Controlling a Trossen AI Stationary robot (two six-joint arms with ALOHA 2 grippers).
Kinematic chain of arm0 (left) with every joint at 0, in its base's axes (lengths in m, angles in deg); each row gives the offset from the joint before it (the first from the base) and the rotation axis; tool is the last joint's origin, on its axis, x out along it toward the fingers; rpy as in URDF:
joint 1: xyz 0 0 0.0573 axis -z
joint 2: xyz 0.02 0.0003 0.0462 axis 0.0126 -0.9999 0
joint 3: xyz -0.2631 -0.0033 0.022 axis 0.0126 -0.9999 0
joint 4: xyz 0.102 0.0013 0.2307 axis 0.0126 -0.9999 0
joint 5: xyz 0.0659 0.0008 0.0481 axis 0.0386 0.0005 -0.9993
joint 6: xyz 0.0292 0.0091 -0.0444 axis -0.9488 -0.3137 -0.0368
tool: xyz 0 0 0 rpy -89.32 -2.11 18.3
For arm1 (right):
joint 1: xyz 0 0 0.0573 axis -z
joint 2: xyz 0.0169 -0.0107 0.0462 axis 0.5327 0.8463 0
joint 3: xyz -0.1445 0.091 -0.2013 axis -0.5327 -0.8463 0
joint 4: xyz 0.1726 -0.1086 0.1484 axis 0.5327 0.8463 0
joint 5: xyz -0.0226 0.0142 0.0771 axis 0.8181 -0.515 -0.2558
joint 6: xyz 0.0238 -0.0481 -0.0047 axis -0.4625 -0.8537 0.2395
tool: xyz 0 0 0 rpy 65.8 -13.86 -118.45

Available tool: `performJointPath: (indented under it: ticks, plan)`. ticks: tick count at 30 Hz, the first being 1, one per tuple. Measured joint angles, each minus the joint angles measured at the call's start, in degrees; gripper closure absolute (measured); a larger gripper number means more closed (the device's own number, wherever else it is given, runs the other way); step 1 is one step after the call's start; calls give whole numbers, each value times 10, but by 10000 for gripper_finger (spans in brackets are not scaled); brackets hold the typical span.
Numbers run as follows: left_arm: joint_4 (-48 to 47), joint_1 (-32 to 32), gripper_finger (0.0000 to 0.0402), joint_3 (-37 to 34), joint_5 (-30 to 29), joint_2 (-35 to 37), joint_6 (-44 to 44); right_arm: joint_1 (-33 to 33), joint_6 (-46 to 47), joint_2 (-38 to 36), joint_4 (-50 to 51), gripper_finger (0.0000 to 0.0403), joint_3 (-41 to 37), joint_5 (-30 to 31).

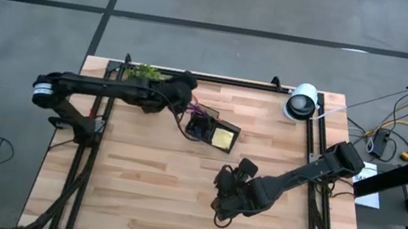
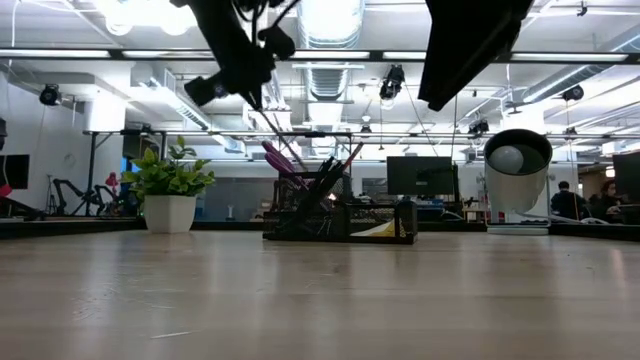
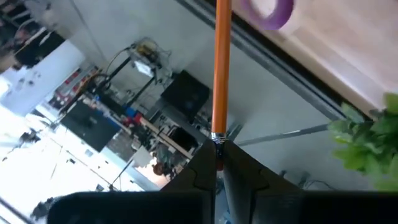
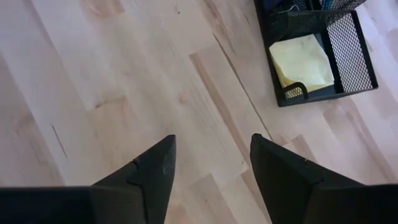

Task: Pick and place office supplies into organizer
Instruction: Put the orange pencil into the black desk organizer, then return to Home Position

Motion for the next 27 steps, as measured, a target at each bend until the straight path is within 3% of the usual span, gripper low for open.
performJointPath:
  ticks: [8,17,27]
  plan:
    - [61,3,401,-6,1,-49,-5,-1,-20,0,1,219,0,0]
    - [75,53,380,-8,31,-107,-2,1,-56,0,3,221,0,0]
    - [111,111,328,-6,34,-85,122,4,-82,0,2,220,-1,43]
